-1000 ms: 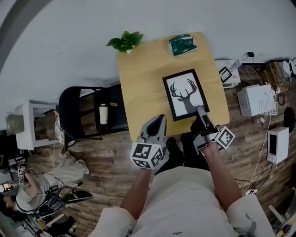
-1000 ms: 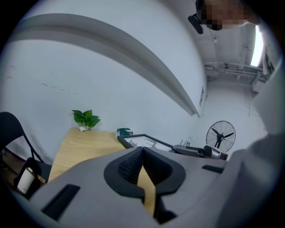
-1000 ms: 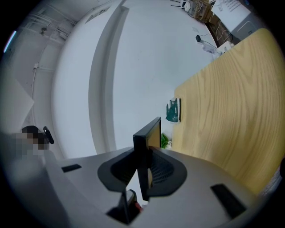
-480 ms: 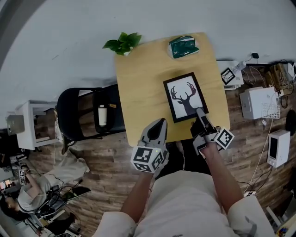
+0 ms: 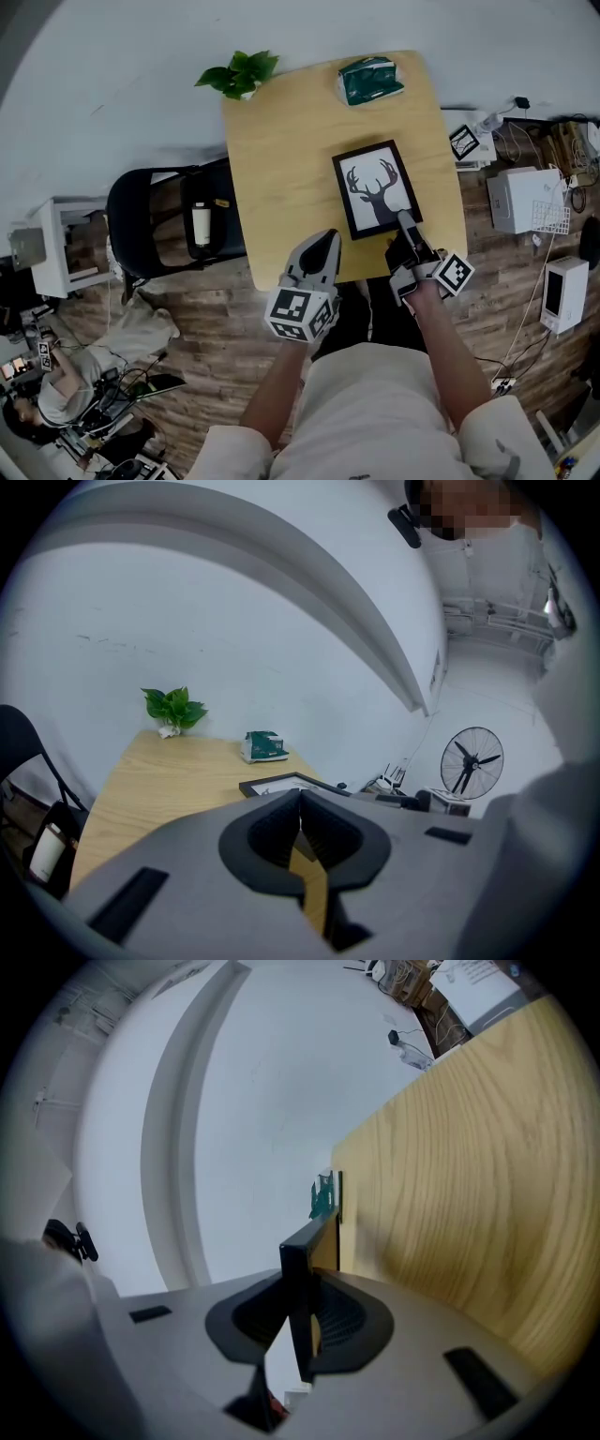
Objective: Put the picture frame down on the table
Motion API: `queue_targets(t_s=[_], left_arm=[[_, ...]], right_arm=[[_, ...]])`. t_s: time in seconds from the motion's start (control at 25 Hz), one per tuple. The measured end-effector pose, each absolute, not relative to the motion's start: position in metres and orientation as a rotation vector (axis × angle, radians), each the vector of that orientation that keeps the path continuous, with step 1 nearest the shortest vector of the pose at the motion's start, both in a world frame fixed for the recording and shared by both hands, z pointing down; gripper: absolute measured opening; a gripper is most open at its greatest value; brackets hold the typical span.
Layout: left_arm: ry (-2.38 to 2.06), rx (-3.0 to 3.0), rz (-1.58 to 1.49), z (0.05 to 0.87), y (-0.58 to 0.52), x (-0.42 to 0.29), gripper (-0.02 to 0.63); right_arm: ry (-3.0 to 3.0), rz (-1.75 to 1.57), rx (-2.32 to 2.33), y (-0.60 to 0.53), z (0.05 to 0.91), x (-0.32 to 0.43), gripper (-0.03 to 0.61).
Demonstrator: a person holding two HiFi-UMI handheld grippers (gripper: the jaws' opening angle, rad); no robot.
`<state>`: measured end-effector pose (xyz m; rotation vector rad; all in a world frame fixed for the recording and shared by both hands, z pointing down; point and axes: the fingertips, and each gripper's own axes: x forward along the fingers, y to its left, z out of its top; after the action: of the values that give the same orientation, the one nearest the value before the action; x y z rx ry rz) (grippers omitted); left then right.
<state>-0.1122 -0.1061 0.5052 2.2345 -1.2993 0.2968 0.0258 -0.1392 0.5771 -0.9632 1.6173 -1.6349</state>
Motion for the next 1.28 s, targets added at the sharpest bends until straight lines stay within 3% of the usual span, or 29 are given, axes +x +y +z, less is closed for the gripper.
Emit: queue_targets(t_s=[1.28], left_arm=[[-1.285,2.225,0.307,0.515,-0.096,-0.098,0.008]], right_arm=[[1.502,-1.704,-1.056,-0.132,0.625,0.042,0.064]])
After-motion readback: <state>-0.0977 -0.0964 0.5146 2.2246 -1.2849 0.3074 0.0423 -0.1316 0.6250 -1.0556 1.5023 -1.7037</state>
